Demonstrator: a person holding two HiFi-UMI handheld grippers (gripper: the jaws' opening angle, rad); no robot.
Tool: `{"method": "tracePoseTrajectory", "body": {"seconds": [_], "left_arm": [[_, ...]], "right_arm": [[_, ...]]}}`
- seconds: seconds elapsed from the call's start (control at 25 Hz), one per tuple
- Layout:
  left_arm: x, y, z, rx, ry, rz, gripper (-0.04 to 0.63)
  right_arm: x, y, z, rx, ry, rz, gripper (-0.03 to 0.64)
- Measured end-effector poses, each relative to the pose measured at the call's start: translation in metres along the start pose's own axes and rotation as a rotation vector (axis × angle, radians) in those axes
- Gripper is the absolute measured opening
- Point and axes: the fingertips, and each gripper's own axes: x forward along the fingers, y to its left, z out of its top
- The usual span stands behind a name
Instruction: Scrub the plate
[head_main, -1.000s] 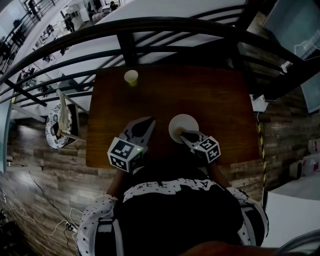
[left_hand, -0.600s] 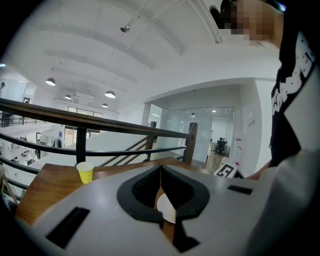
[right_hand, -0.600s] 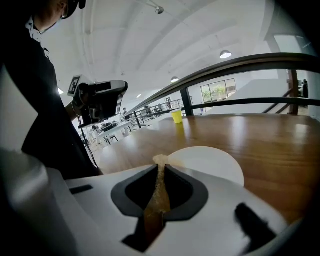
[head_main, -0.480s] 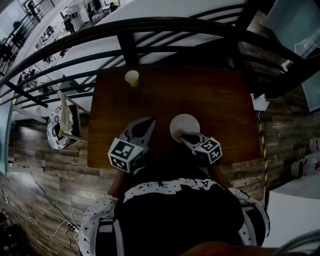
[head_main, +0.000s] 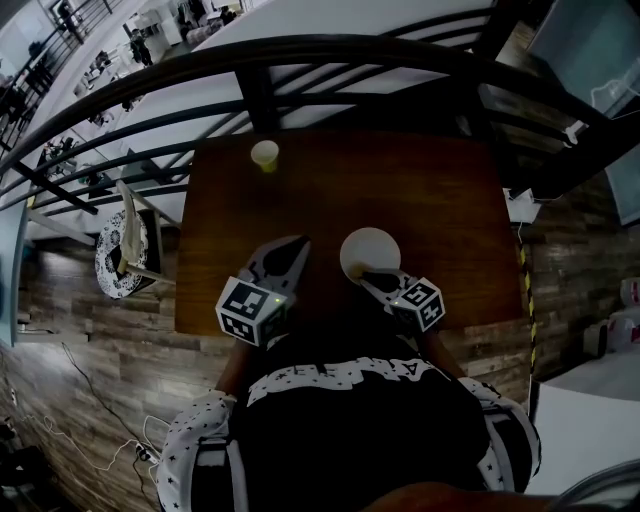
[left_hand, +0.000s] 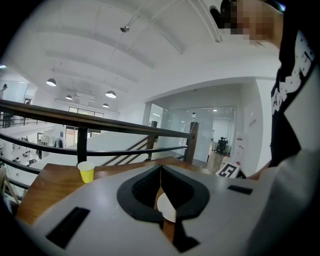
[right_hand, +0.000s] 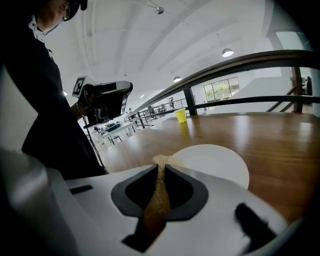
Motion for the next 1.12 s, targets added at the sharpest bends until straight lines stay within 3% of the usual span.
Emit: {"method": "tracePoseTrajectory", "body": {"seconds": [0.84,1.12], "left_arm": [[-0.005,-0.007,0.0,0.001,0.006,0.036,0.014],[-0.006,-0.009,0.0,-0.003,0.009,0.052,0.014]], "right_arm": [[-0.004,0.02,-0.009,-0.02,0.033,0.105,0.049],[-0.01,0.009,0.015,0.01,-0.045,0.116,0.049]]}}
